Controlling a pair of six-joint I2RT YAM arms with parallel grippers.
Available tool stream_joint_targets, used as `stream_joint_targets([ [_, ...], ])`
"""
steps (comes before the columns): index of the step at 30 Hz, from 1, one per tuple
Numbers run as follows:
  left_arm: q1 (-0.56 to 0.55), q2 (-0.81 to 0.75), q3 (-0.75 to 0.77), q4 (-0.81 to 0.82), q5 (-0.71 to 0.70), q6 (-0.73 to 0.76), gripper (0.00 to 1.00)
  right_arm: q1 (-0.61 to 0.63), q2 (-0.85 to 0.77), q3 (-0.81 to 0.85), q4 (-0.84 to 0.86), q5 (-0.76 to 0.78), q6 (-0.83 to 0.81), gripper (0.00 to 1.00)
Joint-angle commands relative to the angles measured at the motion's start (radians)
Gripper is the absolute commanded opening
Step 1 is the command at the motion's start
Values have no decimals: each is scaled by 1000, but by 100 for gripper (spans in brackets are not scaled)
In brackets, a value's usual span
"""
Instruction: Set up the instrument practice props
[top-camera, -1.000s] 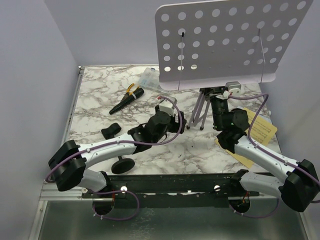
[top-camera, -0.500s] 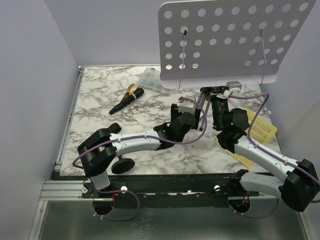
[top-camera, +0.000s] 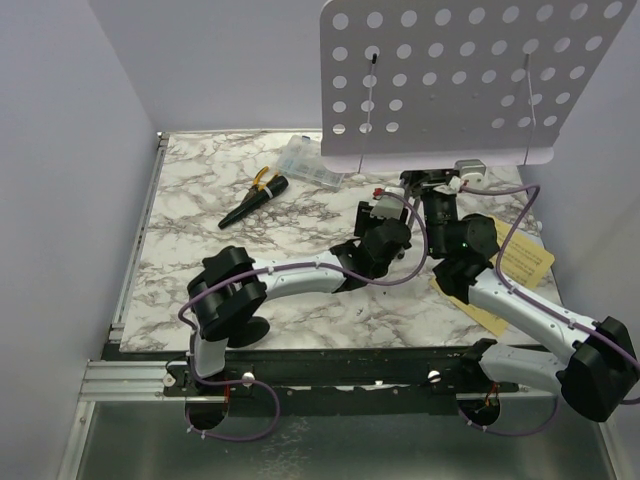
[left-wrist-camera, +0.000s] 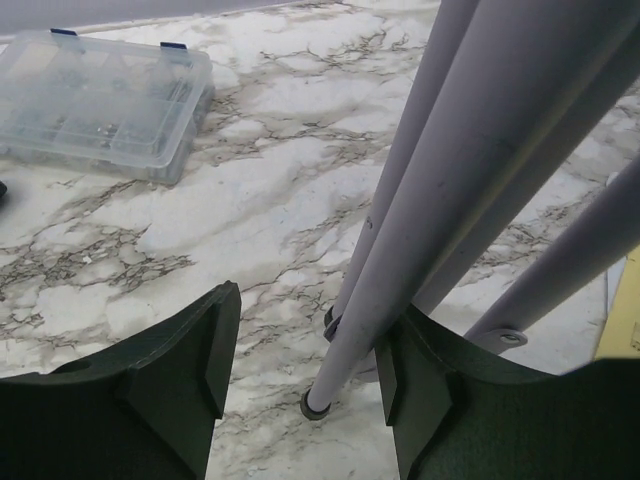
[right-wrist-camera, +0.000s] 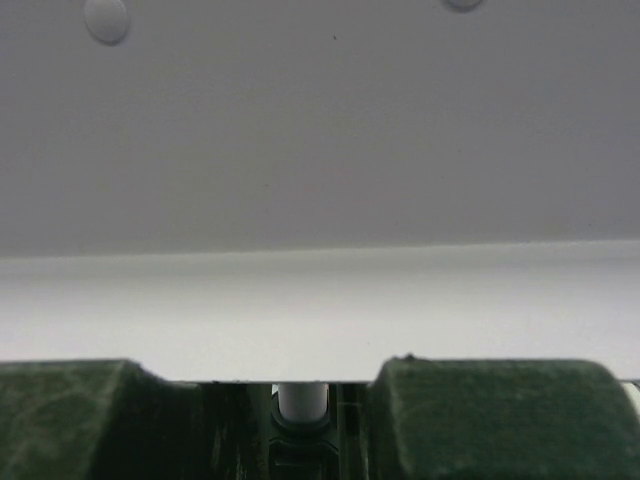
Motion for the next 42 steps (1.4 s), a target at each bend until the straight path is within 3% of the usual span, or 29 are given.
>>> stream_joint_targets([
  [1,11,55,47,41,-74,64,60,6,-35,116,220,-23,27,1],
  [7,61,61,33,98,86,109,56,6,-44,122,197,-29,53,1],
  [11,65,88,28,99,83,147,31,7,-30,130,222,-46,29,1],
  [22,67,79,-153,105,40,139,2,7,17,249,332,-80,-132,1],
  [42,64,71,-364,68,12,206,0,5,64,384,352,-154,-163,1],
])
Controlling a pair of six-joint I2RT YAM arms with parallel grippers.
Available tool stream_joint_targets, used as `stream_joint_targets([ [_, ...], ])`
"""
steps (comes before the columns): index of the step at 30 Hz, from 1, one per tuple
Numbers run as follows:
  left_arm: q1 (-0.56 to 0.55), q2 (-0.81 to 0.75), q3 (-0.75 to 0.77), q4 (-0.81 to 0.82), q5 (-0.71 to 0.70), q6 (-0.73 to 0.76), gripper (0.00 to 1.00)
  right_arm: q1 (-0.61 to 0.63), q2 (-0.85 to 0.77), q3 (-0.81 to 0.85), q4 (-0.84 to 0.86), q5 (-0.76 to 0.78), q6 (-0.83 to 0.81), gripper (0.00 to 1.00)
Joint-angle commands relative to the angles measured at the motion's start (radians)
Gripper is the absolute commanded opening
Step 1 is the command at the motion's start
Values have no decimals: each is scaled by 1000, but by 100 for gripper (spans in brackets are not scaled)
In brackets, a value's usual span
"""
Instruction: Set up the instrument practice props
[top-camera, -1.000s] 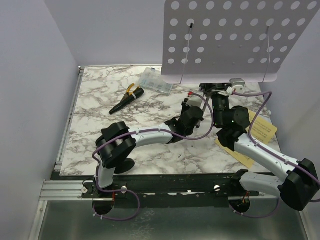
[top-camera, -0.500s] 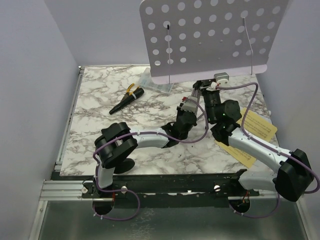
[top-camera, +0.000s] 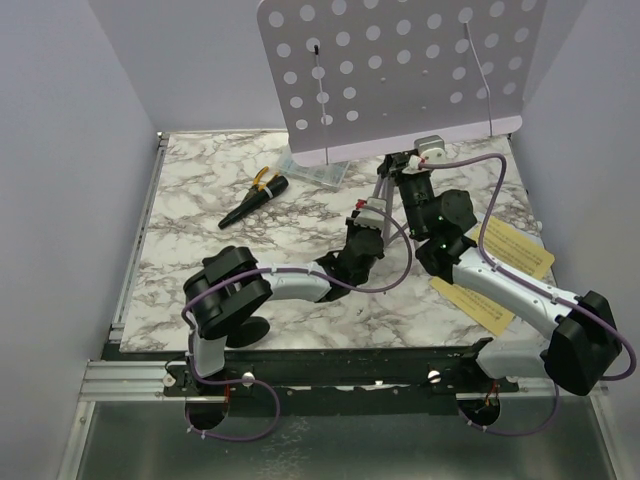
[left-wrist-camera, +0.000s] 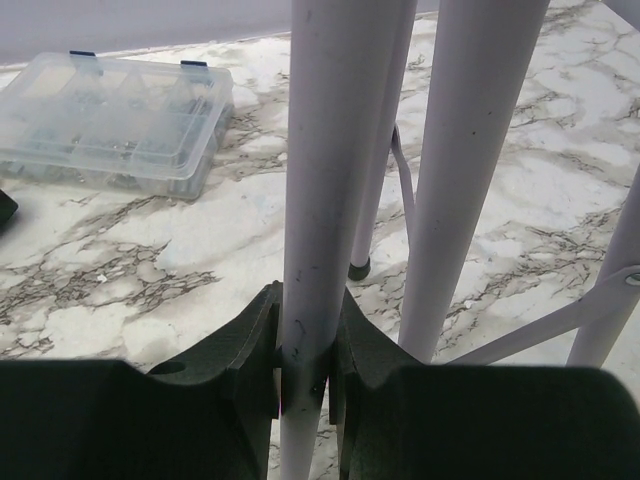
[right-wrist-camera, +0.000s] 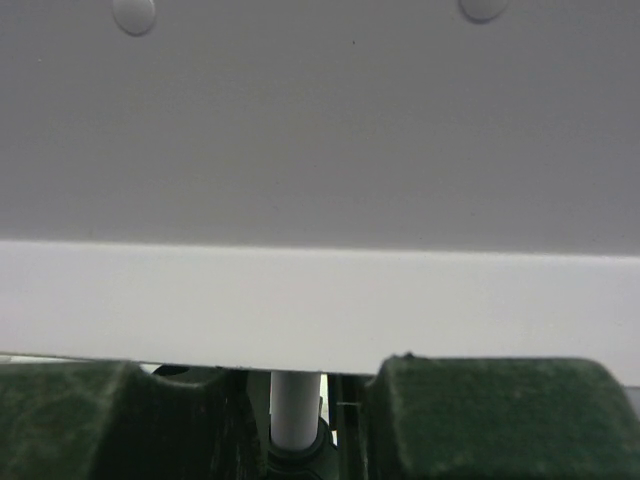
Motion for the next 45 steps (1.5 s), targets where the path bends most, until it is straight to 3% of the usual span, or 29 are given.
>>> stream_joint_targets([
  [1,7,46,-125,-327,-1,76,0,-10,-98,186,475,-69,-47,1],
  [6,7,12,-170,-355,174,64,0,-10,-91,226,438,-99,-9,1],
  [13,7,71,-125,-492,269,28,0,-11,-84,269,434,-116,29,1],
  [19,16,75,-125,-547,300,29,0,-11,-126,218,439,-115,41,1],
  [25,23,-33,-97,-615,411,-44,1,-11,-192,55,451,-81,62,1],
  [32,39,-131,-26,-604,407,-159,32,-10,-202,-13,425,-132,125,1],
  [36,47,-146,26,-564,368,-149,36,-11,-180,-11,421,-140,118,1],
  [45,47,-164,114,-450,317,-122,66,-11,-164,-33,420,-99,147,0],
])
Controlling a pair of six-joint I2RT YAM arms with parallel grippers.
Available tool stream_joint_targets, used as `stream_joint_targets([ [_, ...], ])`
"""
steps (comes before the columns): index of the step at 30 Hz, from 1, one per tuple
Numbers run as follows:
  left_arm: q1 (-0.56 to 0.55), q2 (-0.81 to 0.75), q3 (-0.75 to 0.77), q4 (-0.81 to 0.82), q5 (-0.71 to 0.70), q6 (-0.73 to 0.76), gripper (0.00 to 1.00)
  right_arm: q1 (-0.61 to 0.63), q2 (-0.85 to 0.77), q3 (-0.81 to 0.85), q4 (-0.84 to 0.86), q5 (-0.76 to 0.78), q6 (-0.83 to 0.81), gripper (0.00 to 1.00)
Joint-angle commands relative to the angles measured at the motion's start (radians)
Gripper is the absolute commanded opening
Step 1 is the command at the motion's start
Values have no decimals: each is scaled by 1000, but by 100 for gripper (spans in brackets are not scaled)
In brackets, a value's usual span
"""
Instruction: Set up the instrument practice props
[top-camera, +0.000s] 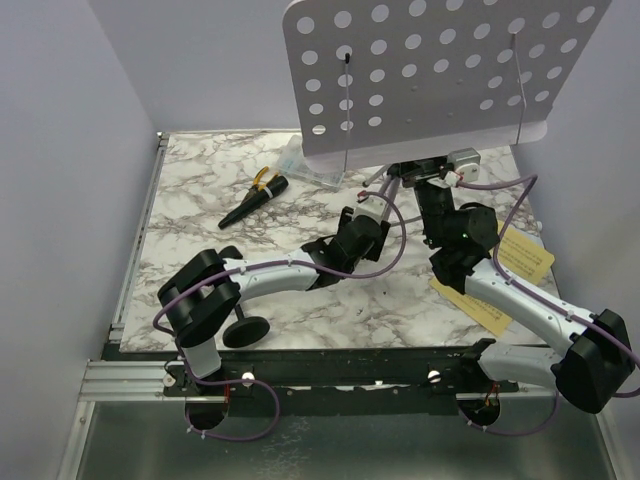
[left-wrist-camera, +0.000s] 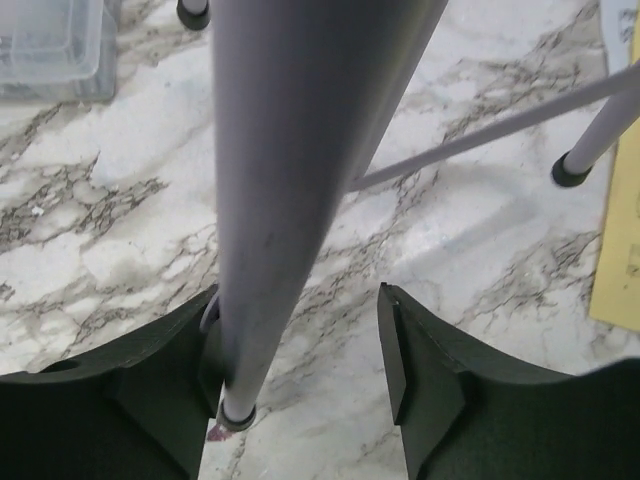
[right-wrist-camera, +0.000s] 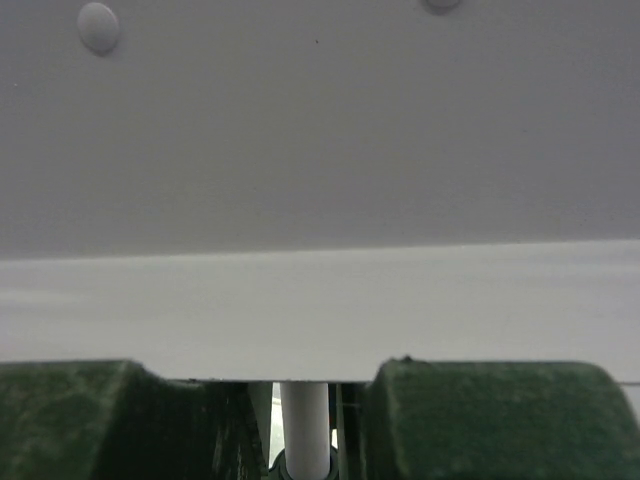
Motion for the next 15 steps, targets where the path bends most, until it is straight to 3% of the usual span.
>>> stream_joint_targets([
  [1,4,-21,64,67,-18,12,69,3,-58,51,281,-14,55,1],
  [4,4,-42,64,92,-26,12,81,4,-56,47,279,-3,63,1],
  [7,3,-76,44,153,-94,24,82,4,-55,44,277,2,74,1],
  [15,4,-60,81,246,-153,144,65,4,-40,72,264,-5,103,0],
])
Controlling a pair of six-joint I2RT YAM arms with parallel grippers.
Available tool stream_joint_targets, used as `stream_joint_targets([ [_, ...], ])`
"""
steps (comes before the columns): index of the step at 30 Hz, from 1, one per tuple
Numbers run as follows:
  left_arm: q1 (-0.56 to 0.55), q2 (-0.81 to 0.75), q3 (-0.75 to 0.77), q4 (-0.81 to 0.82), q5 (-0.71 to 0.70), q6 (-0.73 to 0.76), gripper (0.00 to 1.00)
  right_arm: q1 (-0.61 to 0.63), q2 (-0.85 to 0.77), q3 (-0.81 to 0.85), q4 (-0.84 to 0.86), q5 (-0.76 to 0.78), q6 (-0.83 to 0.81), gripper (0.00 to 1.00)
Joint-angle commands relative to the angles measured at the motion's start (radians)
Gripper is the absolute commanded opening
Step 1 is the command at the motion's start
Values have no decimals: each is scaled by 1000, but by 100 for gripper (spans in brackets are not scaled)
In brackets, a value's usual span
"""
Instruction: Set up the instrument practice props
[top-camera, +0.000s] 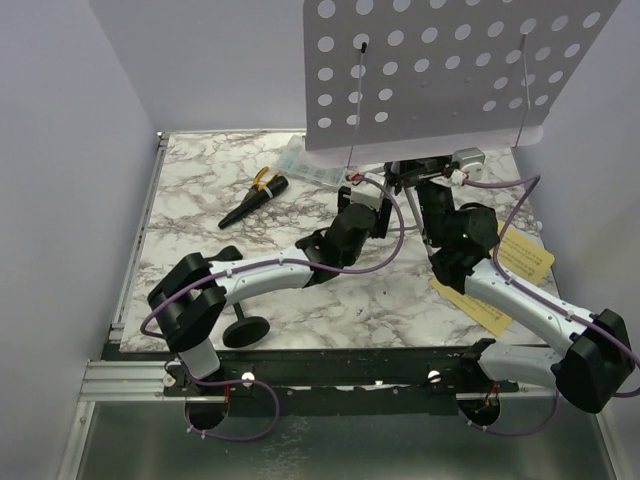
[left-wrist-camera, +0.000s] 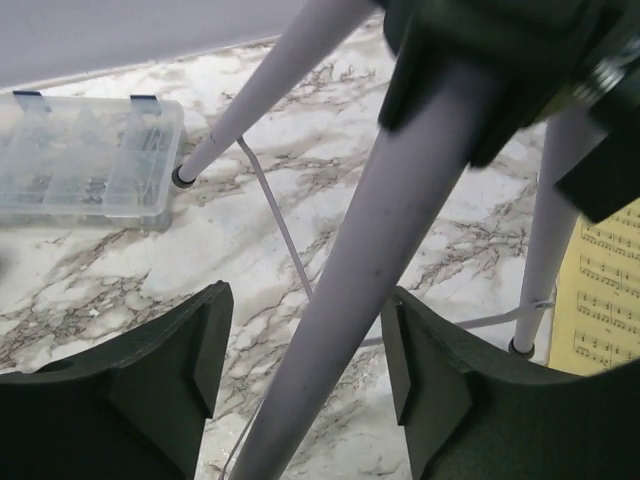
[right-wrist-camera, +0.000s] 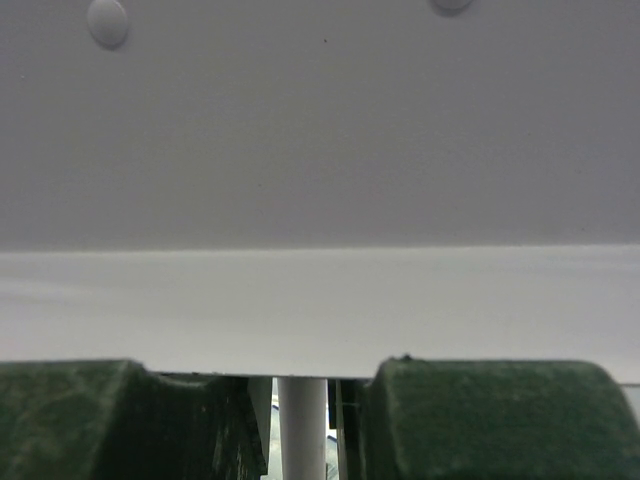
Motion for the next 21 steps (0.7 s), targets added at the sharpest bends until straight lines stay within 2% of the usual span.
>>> stream_joint_targets([
  [1,2,1,36,62,-54,68,63,4,-37,81,253,-23,26,1],
  [13,16,-49,-148,43,20,-49,63,3,13,206,210,-86,-5,1],
  [17,55,-64,-168,14,65,-90,52,4,29,228,202,-94,-14,1],
  [21,107,-84,-183,-15,187,-111,41,3,36,220,195,-87,-24,1],
])
